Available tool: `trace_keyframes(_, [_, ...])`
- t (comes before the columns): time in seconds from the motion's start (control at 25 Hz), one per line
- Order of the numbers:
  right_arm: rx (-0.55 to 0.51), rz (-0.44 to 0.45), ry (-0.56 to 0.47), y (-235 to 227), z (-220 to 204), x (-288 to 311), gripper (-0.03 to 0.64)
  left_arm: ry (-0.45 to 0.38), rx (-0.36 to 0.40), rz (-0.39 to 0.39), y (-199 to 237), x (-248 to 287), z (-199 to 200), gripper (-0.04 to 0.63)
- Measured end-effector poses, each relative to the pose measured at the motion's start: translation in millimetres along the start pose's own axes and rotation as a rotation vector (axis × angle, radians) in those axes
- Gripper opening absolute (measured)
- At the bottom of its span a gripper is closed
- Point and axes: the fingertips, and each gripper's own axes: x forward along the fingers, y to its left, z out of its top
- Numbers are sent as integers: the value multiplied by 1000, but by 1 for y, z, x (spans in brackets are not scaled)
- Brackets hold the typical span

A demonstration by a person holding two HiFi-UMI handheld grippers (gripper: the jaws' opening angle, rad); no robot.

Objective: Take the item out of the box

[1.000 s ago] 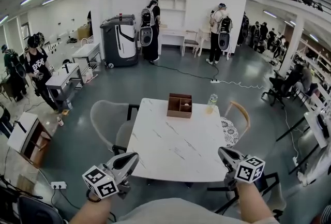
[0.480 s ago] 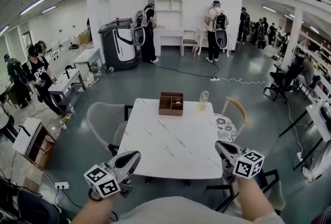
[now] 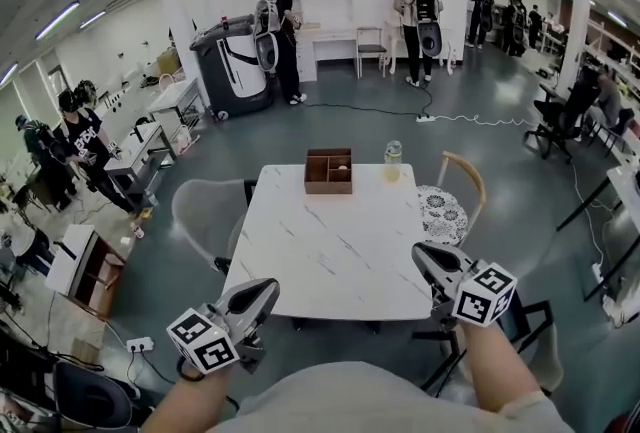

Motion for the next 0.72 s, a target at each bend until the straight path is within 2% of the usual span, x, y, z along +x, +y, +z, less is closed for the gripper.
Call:
trace_keyframes(0.2, [0,11,16,-3,-8,12,8,-3,-15,6,12,3,-1,2])
trace_keyframes(0.4, [-6,-6,39,-10,-11,38,8,-7,-44,-16,45,10,-3,2])
trace_keyframes(0.72, [-28,-110,72,-33,-11,129,8,-30,-57,-100,154,26,21,2])
